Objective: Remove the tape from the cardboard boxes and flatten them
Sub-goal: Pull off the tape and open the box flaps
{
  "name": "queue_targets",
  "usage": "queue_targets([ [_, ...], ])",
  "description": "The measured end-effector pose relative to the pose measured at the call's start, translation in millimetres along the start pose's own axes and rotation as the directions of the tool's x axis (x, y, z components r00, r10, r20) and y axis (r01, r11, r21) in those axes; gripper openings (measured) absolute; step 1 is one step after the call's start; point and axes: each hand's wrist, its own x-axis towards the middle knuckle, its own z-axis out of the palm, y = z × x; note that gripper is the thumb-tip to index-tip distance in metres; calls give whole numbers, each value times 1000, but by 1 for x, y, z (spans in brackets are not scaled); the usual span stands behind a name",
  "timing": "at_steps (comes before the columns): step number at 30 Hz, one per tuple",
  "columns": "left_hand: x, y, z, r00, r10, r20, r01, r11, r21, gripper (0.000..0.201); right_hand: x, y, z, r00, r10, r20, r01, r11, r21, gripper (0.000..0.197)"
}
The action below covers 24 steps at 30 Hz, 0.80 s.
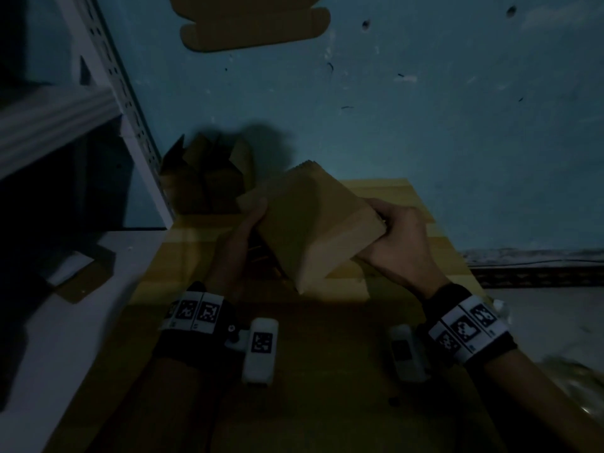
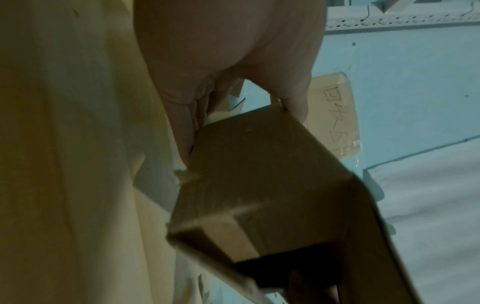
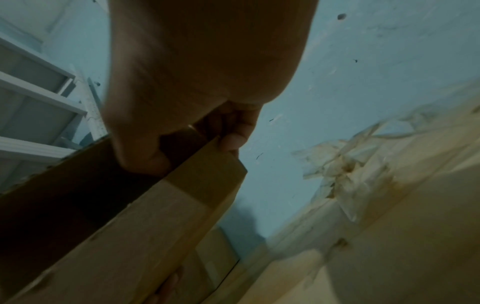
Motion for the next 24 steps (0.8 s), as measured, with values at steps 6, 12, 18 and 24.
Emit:
queue_targets([
  [6, 0, -3, 0, 1000, -8, 0, 8, 1000, 20, 62, 1, 4, -9, 998, -11, 58, 6, 997, 73, 46],
  [12, 4, 1, -6, 1000, 14, -27, -13, 999, 48, 62, -5, 9, -2, 993, -4, 114, -1, 999, 44, 41],
  [18, 0, 7, 6, 977, 211, 33, -211, 977, -10, 51, -1, 6, -2, 985, 170, 30, -172, 968, 184, 18],
  [24, 2, 3, 9, 919, 384, 91, -391, 917, 74, 42, 2, 15, 0, 960, 268, -75, -253, 952, 172, 15],
])
